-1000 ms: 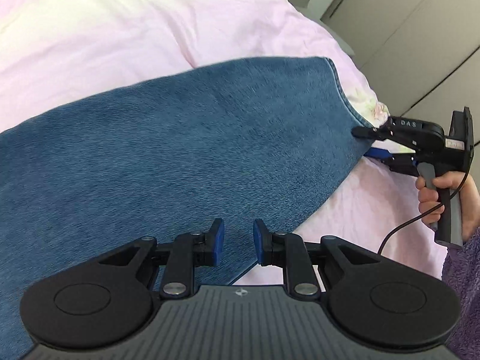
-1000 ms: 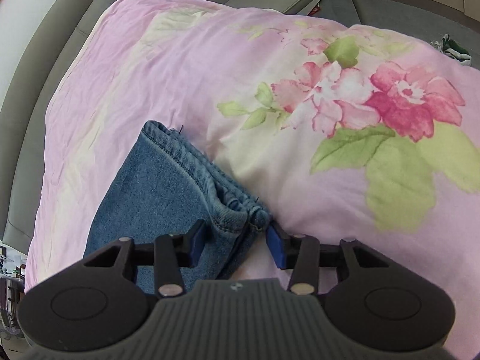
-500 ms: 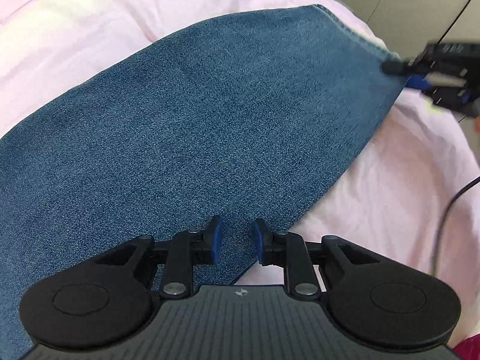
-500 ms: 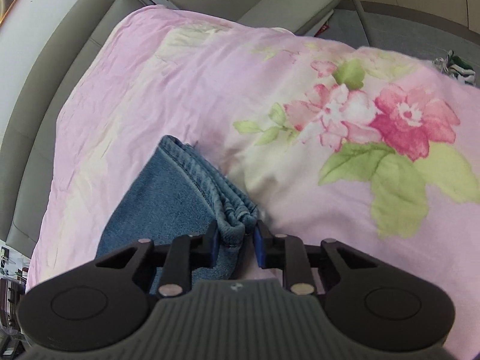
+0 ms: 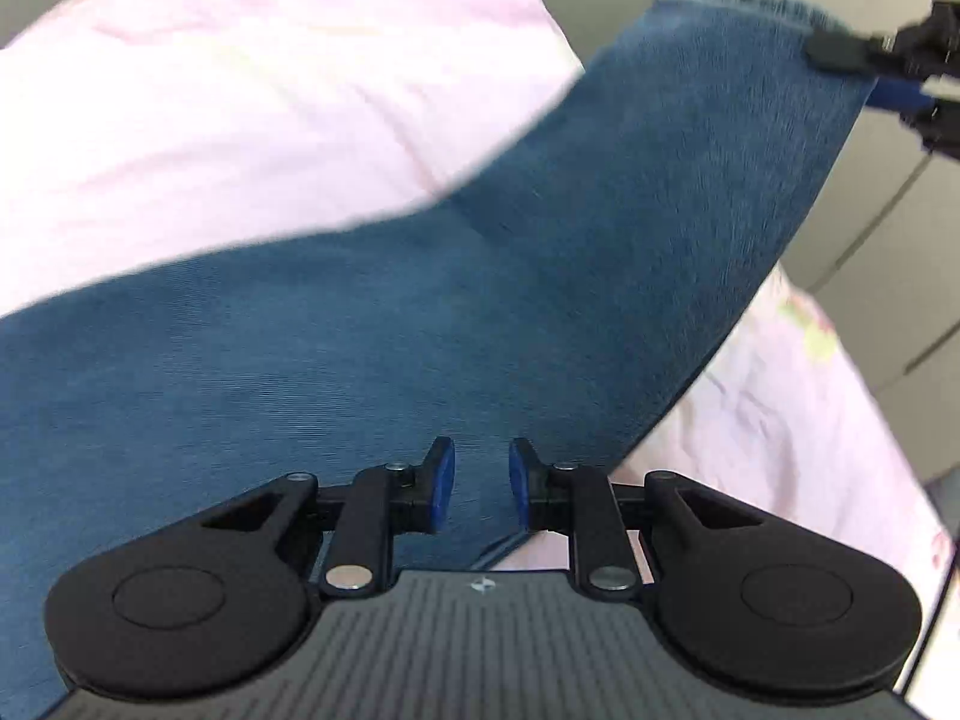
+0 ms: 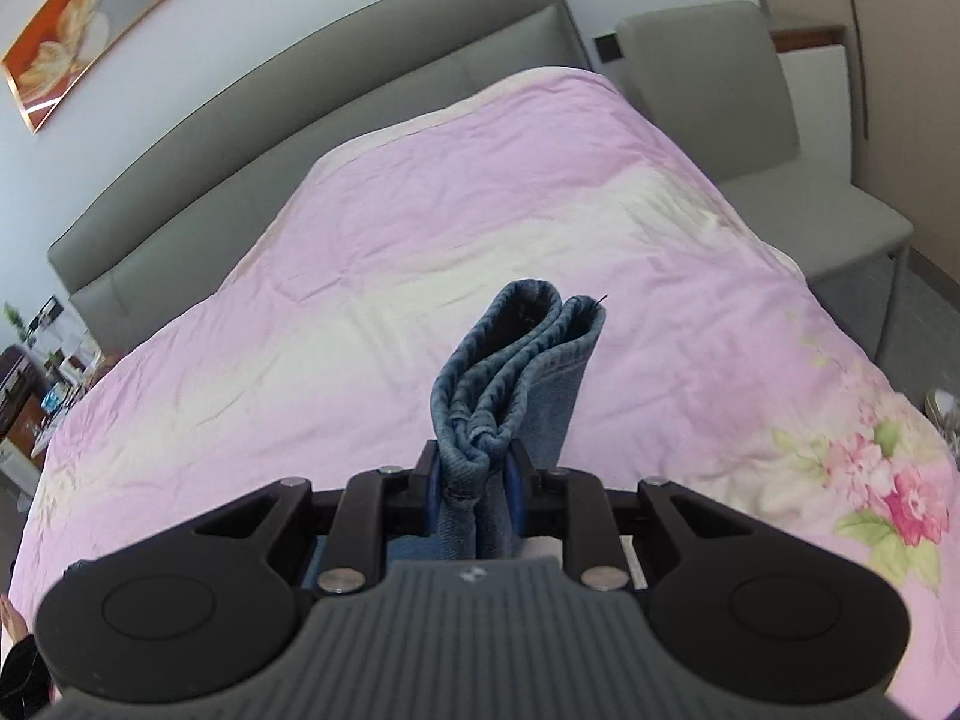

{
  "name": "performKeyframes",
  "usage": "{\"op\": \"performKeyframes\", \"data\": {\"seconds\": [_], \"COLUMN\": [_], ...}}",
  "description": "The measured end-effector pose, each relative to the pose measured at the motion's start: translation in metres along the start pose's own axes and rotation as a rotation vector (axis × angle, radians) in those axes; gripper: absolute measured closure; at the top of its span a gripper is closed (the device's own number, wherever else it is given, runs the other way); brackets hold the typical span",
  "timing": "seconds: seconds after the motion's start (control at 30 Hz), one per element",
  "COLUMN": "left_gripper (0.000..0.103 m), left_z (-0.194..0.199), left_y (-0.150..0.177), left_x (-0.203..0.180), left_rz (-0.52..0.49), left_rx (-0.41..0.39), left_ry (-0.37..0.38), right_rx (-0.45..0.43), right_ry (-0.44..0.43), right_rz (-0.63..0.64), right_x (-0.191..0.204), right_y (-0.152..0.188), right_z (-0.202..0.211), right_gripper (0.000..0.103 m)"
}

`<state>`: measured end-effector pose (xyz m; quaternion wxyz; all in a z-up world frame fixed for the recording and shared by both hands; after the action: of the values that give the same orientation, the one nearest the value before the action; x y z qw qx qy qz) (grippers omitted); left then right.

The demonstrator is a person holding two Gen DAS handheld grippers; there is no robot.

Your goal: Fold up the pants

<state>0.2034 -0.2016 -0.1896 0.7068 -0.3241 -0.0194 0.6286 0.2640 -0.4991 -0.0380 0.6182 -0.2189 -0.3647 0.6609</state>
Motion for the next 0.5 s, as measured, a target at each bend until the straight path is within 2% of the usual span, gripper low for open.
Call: {"op": "performKeyframes", "data": {"seconds": [0.1, 0.23, 0.37, 0.5], "left_gripper": [0.078, 0.078, 0.078, 0.078], "left_z": [0.046, 0.097, 0.139, 0.158], "left_y": [0.000, 0.002, 0.008, 0.027], "left_x": [0.042, 0.093, 0.146, 0.182], "left_rz": [0.055, 0.111, 0.187, 0.255], "left_rx": [-0.050, -0.114, -0.168, -0.180], "left_ry": [-0.032, -0.073, -0.098, -0.114], "right_rx": [0.000, 0.033, 0.094, 0.171], "right_ry": [-0.058, -0.128, -0.191, -0.253], "right_rz": [0.070, 0.158, 0.213, 0.251], "right_x": [0.052, 0.120, 0.179, 0.224], "right_y": [-0.012, -0.008, 0.011, 0.047], "right_z": [-0.006, -0.028, -0.059, -0.096], "right_gripper": [0.086, 0.086, 0.086, 0.086]}}
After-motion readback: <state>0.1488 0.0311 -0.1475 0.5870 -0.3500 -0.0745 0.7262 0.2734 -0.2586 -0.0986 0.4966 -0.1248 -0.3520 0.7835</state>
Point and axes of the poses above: each gripper's, at about its wrist camera, not at the fingertips, and z roughly against the way its jaws point, x to its left, y to its underside, the point moved 3 cm from there along -z, roughly the way its jaws point, and after that the axes turned 15 degrees about z, right-handed, at the moved point
